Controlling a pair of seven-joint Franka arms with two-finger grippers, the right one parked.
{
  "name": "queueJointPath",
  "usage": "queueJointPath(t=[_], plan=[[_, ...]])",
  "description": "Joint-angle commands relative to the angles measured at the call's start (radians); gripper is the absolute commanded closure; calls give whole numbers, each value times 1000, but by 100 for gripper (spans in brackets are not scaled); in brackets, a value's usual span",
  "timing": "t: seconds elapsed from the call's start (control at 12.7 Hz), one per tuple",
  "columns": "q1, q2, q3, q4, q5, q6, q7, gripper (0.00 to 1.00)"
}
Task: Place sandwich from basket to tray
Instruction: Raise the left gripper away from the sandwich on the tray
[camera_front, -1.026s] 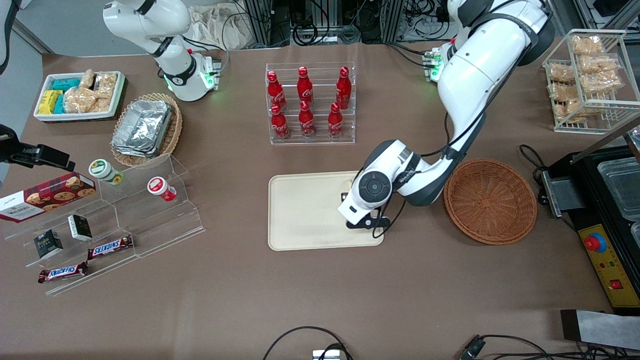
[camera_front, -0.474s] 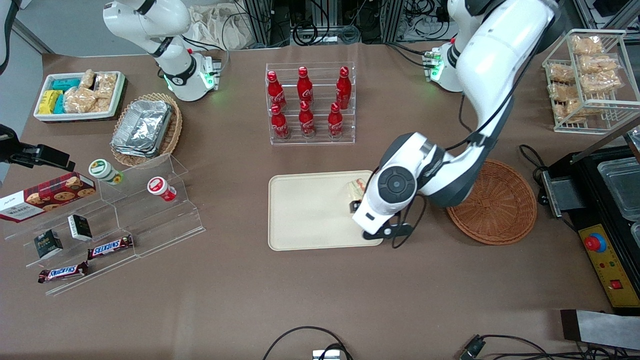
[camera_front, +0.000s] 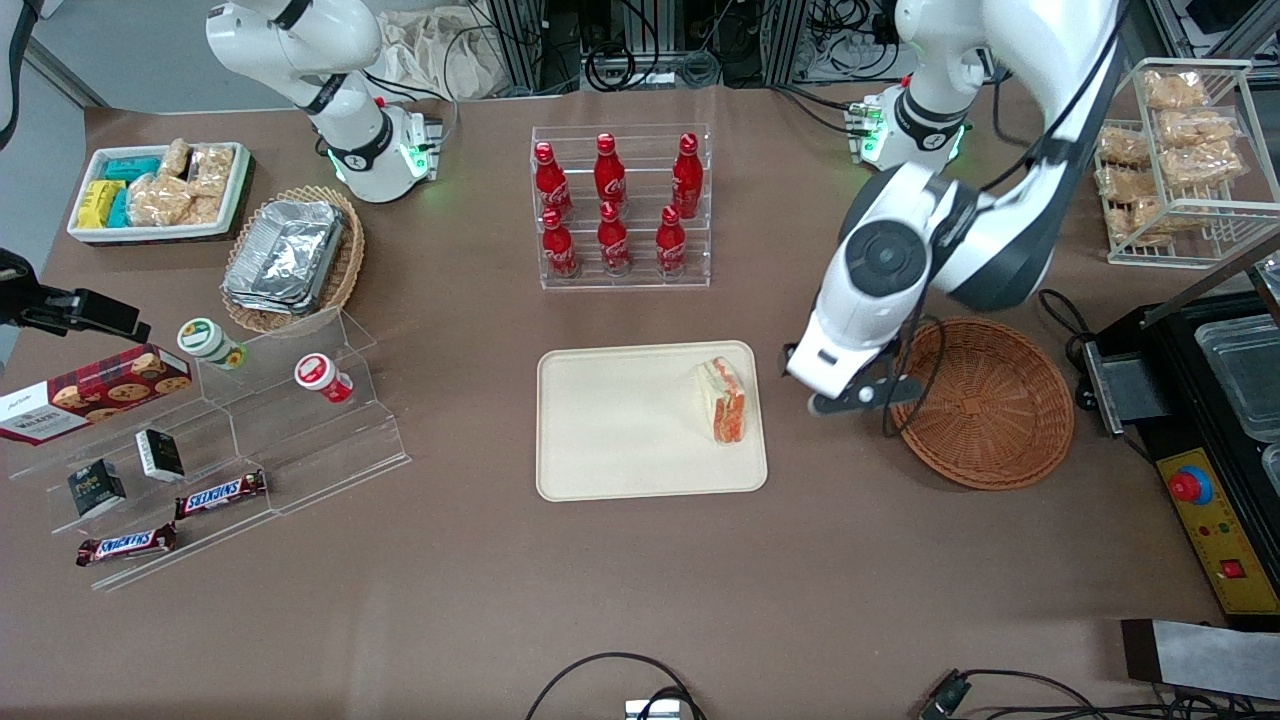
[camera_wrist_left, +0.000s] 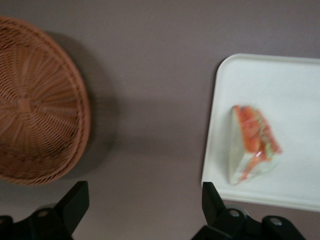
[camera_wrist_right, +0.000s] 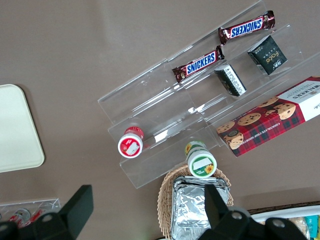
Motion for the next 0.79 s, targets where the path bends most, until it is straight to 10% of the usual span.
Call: queueJointPath(t=[0.0, 0.71], plan=[[141, -216, -4, -118, -133, -72, 243, 0], [358, -126, -4, 264, -83, -395, 547, 0]])
